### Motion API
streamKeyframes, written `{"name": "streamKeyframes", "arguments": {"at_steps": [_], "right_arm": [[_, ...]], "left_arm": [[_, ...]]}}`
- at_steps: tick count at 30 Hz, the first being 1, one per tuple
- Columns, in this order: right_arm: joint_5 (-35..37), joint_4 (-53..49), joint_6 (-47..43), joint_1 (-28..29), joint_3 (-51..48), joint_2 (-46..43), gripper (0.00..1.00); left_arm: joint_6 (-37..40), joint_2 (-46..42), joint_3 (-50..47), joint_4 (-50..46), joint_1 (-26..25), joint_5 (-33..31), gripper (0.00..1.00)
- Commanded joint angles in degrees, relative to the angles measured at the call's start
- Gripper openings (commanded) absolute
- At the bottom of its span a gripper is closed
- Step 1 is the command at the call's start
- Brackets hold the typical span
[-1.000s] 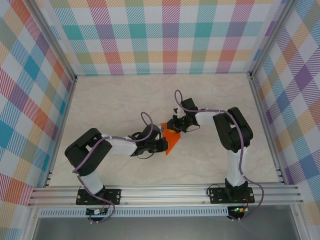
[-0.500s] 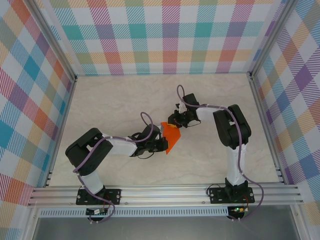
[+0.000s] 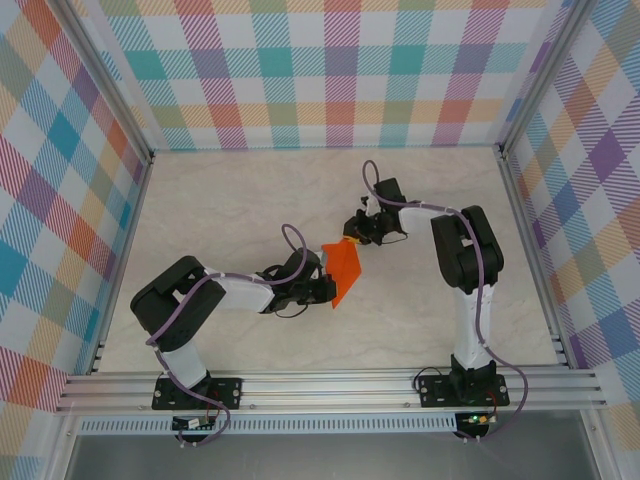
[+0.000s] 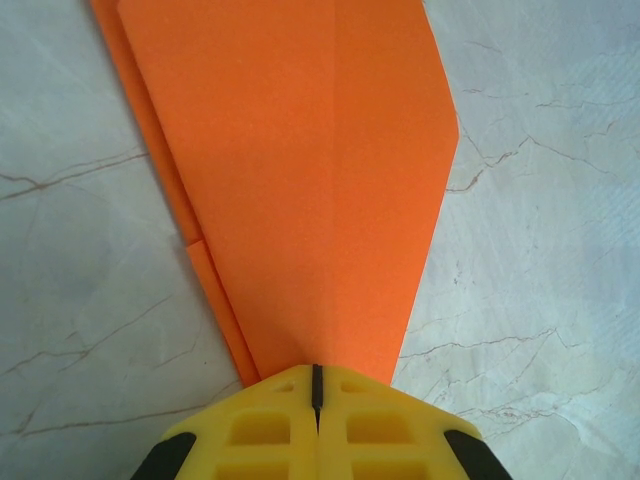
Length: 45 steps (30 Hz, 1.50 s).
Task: Fold a paper plane with a square sheet of paper (pick it up from the middle)
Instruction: Fourth fold the wing at the center of the table.
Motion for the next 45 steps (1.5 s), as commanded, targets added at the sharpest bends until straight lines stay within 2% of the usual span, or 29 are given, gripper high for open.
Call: {"name": "streamKeyframes", "arguments": {"at_steps": [1,10,15,21,25,29,33,37,45], "right_arm": [[2.07,-2.41,-2.77,-1.07,0.51,-4.55,0.17],[-4.31,2.37,0.54,-0.35,-13.39,-17.64,0.18],[-3.74,4.31,3.66,4.71,-20.67,-22.33,0.13],[-1.68,4.65,6.68,11.98,-22.53,-20.24,0.1],[-0.21,5.94,8.23,13.75,-22.61,-17.35,0.1],[0.58,6.28,8.12,13.76,-21.85,-13.56,0.1],[7.15,1.2,6.06,13.76,-19.34,-12.38,0.1],[10.77,-1.99,4.71,13.43,-16.82,-13.41,0.12],[11.48,-2.74,3.25,9.05,-13.13,-10.35,0.13]], "left_arm": [[3.22,2.89,-4.84,-18.85,0.0,-1.53,0.0],[8.38,-3.18,-6.43,-24.15,0.06,2.34,0.0],[10.22,-5.02,-6.47,-26.02,0.03,3.18,0.0],[10.27,-5.63,-6.52,-25.45,0.08,3.75,0.0],[10.25,-5.67,-6.44,-25.33,0.01,3.85,0.0],[10.34,-5.16,-6.37,-25.32,0.0,3.06,0.0],[9.93,-4.44,-7.11,-24.38,0.04,2.99,0.0],[9.97,-4.32,-7.61,-24.14,-0.01,3.13,0.0],[10.23,-4.67,-7.93,-24.63,-0.01,2.75,0.0]]}}
